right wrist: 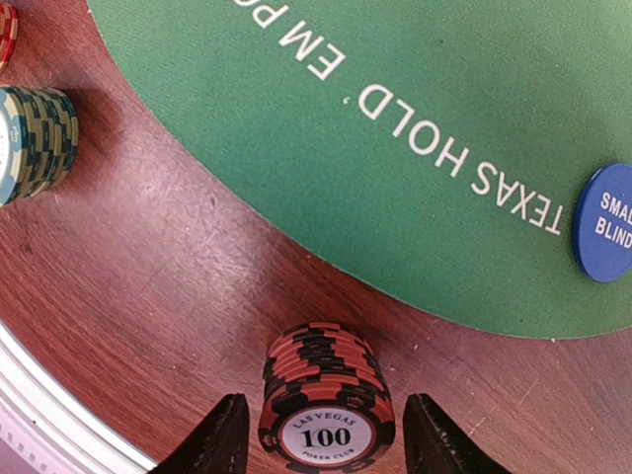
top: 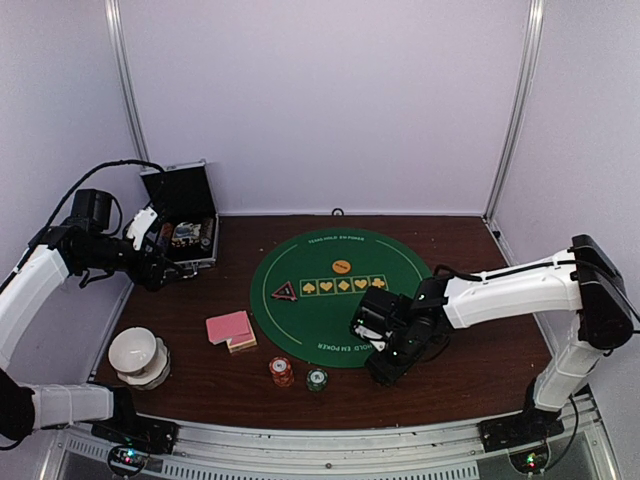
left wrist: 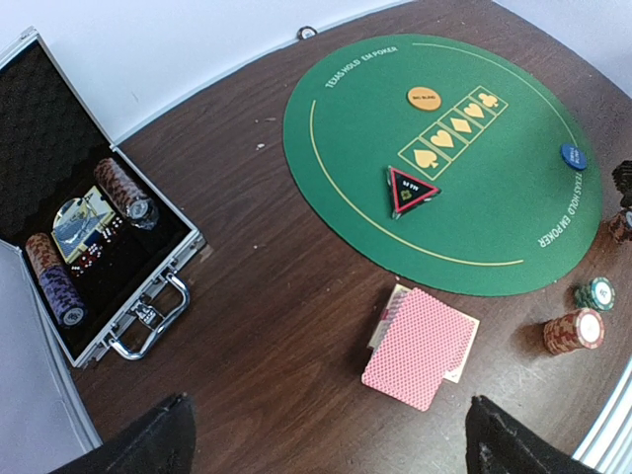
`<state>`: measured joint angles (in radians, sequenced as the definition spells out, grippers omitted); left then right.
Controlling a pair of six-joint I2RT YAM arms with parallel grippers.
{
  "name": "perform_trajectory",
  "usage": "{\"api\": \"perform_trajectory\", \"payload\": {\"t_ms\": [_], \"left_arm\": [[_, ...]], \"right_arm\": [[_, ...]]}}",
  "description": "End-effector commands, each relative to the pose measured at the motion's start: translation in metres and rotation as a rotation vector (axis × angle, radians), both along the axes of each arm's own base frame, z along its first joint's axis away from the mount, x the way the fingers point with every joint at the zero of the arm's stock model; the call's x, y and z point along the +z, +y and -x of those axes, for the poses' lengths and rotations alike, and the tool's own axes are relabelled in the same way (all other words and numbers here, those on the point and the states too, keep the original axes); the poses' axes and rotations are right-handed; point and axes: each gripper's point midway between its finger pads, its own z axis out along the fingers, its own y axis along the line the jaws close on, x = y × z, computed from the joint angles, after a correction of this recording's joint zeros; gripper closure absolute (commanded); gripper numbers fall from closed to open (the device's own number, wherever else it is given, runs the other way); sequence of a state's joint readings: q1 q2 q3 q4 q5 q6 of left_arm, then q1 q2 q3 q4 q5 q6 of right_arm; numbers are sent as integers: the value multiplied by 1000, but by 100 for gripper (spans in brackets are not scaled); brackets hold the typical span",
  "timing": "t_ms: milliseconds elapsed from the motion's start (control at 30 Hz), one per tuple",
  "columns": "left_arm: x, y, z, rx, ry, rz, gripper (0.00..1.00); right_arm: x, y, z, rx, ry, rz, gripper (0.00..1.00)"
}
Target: Distribute texas hold em gaming equipment
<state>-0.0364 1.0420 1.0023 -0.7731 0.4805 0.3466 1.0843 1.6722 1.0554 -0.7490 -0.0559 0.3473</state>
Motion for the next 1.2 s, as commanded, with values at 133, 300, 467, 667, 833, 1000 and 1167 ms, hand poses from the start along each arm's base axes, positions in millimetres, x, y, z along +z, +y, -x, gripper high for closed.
{"api": "perform_trajectory", "payload": {"t_ms": [133, 300, 467, 667, 833, 1000, 1167], "left_arm": [[8, -4, -1, -25, -31, 8, 2], [8, -4, -1, -25, -33, 6, 2], [8, -4, 0, -26, -31, 6, 2], [10, -4, 0, -30, -35, 9, 2], [10, -4, 1, -32, -38, 7, 2], [8, -5, 1, -31, -27, 15, 2], [7, -6, 3, -31, -26, 18, 2]], "right_arm": [[-7, -1, 4, 9, 7, 16, 52], [0, -2, 2, 14, -5, 19, 59], [11, -1, -1, 17, -24, 15, 66], [31, 3, -9, 20, -56, 12, 76], [65, 7, -44, -37, -125, -36, 79], [96, 18, -117, -163, -217, -102, 82], [102, 28, -203, -290, -304, -113, 83]]}}
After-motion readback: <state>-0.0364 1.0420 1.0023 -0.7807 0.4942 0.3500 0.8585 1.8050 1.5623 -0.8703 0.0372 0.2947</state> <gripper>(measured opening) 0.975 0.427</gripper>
